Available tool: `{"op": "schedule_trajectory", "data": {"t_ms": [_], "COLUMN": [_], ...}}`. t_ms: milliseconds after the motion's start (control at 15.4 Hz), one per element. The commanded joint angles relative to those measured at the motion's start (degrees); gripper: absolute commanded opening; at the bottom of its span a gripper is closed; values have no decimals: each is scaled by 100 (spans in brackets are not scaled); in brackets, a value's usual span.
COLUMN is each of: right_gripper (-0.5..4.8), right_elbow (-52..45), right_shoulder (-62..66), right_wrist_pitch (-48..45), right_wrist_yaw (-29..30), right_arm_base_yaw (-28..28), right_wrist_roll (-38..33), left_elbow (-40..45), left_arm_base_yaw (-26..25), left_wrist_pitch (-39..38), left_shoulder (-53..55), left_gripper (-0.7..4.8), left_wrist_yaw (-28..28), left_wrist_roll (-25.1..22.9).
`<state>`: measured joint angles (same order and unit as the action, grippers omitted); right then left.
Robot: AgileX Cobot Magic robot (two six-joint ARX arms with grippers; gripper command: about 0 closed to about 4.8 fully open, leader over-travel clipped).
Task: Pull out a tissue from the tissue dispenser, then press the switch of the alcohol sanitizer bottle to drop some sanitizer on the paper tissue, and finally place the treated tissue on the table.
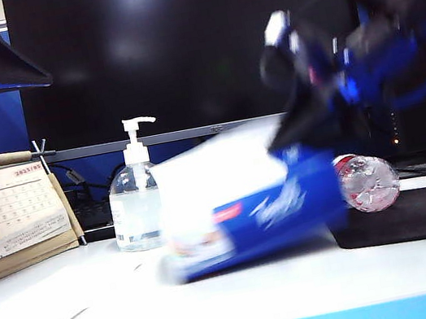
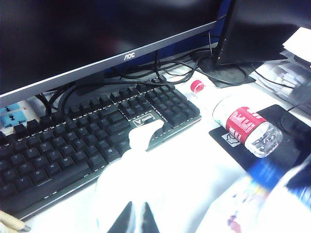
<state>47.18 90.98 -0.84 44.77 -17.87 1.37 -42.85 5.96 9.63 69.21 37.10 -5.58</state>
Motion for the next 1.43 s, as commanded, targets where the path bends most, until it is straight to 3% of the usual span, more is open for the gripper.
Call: {"op": "schedule_trajectory", "data": {"t_ms": [65,130,389,778,843,972,1426], "right_gripper": [187,212,210,197,161,15,12], "right_elbow": [9,11,13,7,7,9,11], "right_shoulder": [450,450,455,920,949,949,949], "right_wrist_pitch": [-221,-293,-975,-813,-848,-979,-1342], "right_wrist_yaw": [1099,1115,1027,787,796,785,739], "right_arm_base_yaw": [-15,-15,-17,-15,-15,-15,-15], "right_wrist_roll": [151,114,-107,-44,-44,-50,-181], "left_elbow": [-22,-22,-22,-22,-22,-22,-22], "left_arm_base_yaw": [0,0,0,0,0,0,0], "left_wrist_pitch": [72,72,70,66,66,70,70], "left_shoulder": [-22,-22,-22,-22,-22,-22,-22], "left_gripper": [27,27,27,27,27,27,27], "left_wrist_yaw": [22,22,22,22,22,17,20], "left_wrist_roll": [-44,-44,-42,-42,-42,-44,-42]}}
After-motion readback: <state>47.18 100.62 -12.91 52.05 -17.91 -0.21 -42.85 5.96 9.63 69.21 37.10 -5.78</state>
